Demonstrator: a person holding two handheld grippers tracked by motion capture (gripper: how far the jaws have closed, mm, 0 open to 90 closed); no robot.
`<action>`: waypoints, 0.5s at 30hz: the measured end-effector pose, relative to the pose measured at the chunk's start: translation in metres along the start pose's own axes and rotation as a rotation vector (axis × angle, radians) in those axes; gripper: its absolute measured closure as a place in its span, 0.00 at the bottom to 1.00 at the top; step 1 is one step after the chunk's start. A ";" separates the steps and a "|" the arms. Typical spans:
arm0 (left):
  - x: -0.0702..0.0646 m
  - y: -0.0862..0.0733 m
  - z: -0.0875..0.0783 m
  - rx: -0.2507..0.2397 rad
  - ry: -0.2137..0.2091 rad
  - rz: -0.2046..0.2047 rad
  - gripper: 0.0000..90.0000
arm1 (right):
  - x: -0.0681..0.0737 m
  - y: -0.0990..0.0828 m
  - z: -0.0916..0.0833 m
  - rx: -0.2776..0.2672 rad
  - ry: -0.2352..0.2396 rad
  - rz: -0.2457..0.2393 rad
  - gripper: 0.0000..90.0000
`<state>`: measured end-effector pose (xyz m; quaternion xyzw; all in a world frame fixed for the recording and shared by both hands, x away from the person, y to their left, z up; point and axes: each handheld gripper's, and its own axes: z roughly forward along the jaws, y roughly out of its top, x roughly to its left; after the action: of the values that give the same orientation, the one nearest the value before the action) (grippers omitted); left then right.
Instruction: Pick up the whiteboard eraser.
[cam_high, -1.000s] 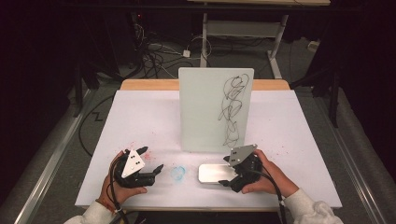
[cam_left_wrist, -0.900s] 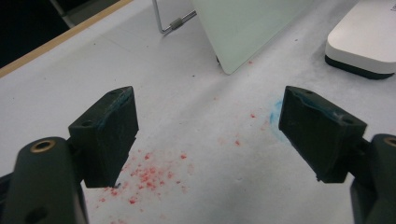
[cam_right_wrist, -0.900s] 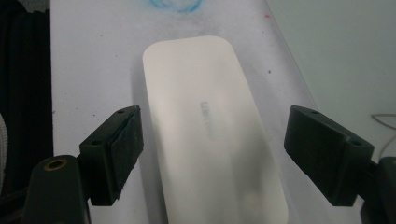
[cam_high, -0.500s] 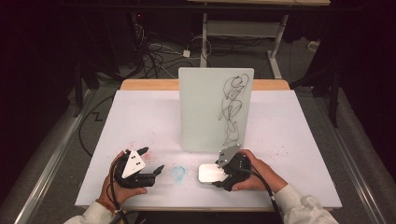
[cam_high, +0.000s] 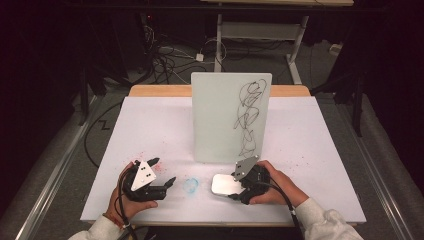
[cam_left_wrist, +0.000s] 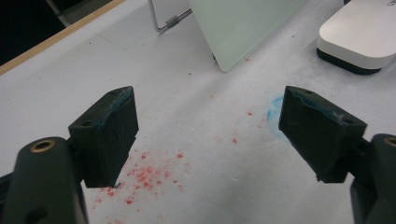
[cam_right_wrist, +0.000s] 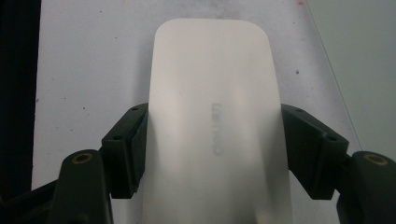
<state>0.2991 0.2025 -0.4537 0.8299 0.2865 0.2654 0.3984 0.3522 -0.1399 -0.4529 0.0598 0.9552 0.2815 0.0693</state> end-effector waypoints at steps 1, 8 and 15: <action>0.000 0.000 0.000 -0.002 0.000 0.000 0.21 | 0.000 0.000 0.000 -0.003 0.000 -0.001 0.34; 0.000 0.000 0.000 -0.003 0.001 0.001 0.21 | 0.003 0.003 -0.009 -0.038 -0.039 -0.010 0.35; 0.000 0.000 0.000 -0.005 0.000 0.002 0.21 | 0.006 0.002 -0.019 -0.079 -0.102 -0.010 0.35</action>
<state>0.2988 0.2028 -0.4536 0.8291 0.2851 0.2663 0.4005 0.3432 -0.1475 -0.4361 0.0665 0.9388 0.3153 0.1218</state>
